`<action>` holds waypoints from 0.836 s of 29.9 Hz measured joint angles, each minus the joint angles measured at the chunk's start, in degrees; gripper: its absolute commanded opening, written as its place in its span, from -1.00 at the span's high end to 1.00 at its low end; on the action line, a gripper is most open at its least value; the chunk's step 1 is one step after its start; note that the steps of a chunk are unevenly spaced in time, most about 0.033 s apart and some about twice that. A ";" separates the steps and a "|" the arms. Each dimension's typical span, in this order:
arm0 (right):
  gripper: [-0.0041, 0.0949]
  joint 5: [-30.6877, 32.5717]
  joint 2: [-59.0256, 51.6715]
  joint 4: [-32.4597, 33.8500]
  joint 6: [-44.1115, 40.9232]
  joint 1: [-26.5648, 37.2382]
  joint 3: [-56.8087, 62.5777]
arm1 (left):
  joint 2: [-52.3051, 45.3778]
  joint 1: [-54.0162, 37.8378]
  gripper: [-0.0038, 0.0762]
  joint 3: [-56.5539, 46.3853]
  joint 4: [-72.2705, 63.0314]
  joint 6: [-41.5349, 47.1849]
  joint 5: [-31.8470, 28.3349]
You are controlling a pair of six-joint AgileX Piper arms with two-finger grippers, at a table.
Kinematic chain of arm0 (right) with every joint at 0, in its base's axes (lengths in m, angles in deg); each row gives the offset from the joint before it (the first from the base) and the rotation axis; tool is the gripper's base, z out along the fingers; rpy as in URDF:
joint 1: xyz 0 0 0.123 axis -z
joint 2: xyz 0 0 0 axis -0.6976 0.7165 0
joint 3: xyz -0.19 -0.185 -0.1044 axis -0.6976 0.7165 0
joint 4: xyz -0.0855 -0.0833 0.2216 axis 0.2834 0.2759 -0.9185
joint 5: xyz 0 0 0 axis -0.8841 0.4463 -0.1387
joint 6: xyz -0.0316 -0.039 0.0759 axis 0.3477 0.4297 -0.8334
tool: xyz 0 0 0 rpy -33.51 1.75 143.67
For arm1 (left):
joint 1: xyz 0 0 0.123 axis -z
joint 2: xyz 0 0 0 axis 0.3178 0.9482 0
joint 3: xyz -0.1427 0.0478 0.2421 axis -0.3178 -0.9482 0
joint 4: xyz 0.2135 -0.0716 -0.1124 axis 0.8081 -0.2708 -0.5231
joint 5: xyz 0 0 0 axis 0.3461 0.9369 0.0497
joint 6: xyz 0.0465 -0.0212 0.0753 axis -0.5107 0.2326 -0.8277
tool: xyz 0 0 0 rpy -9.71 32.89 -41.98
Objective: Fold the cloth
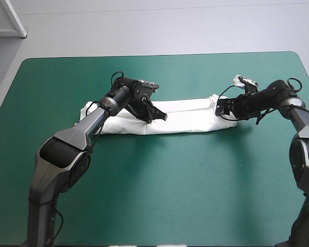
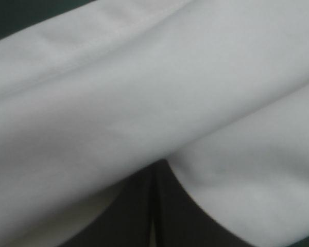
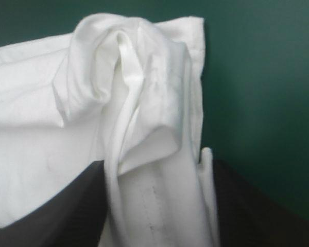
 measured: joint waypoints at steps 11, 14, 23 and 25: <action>0.95 1.59 0.17 -0.15 1.28 -1.15 0.05 | 0.00 0.07 0.92 0.00 0.05 0.85 -0.20; 0.95 2.33 -1.38 -0.57 1.32 -1.15 -1.02 | 0.00 0.07 0.92 0.00 0.05 0.91 -0.20; 0.95 10.43 -6.28 -5.17 -1.09 -3.33 -13.11 | 0.00 0.16 0.92 0.00 -0.45 0.93 -0.25; 0.95 12.05 -6.47 -5.37 -2.52 -5.13 -16.63 | 0.00 0.16 0.92 0.00 -0.89 0.93 -0.25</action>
